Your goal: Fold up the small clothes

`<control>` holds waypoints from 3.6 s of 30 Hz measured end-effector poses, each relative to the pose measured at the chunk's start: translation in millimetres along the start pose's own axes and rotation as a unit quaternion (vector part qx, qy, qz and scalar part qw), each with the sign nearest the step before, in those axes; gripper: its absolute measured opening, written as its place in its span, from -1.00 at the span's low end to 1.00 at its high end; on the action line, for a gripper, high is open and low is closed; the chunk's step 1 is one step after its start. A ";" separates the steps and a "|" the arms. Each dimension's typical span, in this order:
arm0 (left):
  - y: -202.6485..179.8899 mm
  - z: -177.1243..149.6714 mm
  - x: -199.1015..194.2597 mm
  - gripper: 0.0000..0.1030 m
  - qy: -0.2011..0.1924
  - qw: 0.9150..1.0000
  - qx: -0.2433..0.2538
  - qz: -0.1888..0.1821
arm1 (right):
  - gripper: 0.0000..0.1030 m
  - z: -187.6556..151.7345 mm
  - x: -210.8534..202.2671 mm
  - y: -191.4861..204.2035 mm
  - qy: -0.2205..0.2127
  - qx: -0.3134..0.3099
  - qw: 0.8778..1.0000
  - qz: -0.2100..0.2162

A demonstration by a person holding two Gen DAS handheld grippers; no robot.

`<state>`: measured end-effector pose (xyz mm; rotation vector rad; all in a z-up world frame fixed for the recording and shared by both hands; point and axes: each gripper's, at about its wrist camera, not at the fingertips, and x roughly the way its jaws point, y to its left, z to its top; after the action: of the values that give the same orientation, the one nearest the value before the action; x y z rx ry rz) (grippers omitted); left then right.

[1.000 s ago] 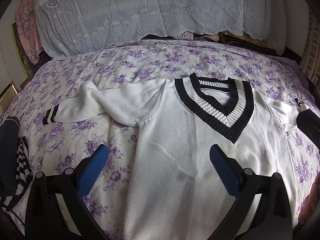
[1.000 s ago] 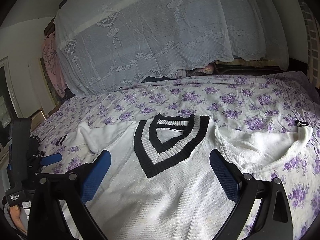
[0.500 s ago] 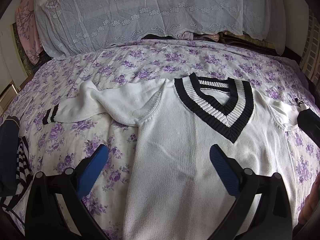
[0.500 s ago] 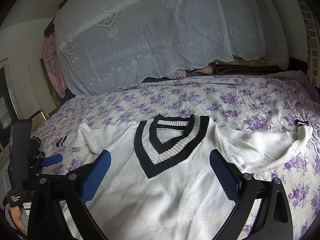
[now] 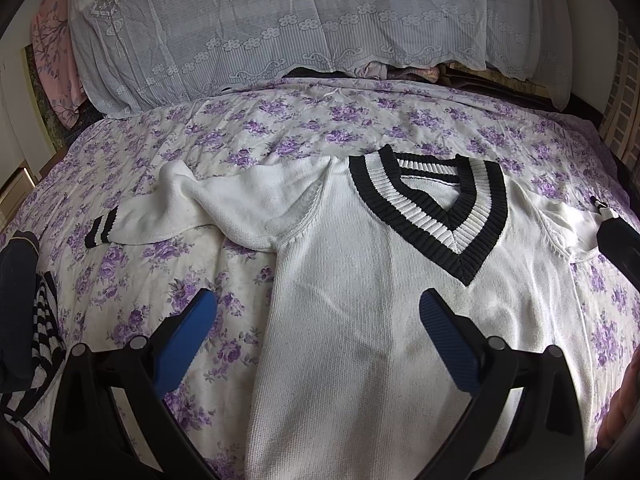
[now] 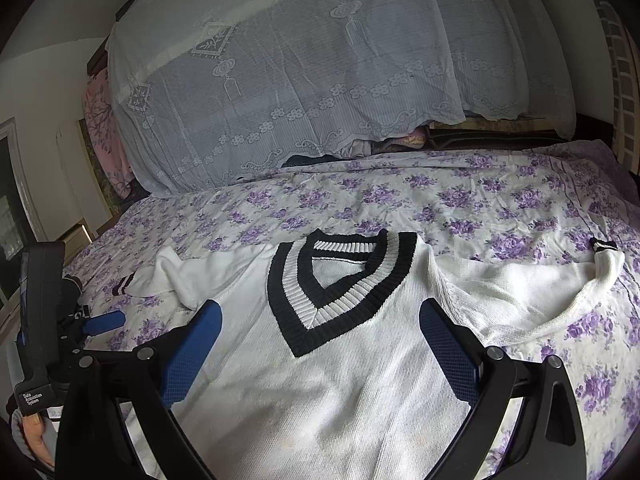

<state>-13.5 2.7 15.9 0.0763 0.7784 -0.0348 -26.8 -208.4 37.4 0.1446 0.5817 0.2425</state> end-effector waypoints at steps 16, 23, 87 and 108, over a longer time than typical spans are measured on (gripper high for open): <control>249.5 9.0 111.3 0.91 0.114 0.929 -0.330 -0.123 | 0.93 -26.9 -20.4 -167.7 0.013 0.202 0.977 -0.071; 269.5 34.5 160.0 -0.20 0.079 0.921 -0.355 -0.137 | 0.85 -36.3 -10.0 -189.2 0.016 0.234 0.969 -0.075; 270.1 4.4 103.5 0.90 0.065 0.953 -0.266 0.127 | -0.32 -29.1 -33.3 -394.0 0.013 0.296 0.867 -0.400; 120.2 52.5 152.2 0.91 0.036 0.995 -0.028 0.087 | -0.20 20.7 123.3 -158.8 0.086 0.079 0.985 -0.128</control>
<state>138.8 117.7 -47.0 0.0917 0.8428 0.1561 113.9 -329.7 -42.4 0.2016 0.7835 -0.0432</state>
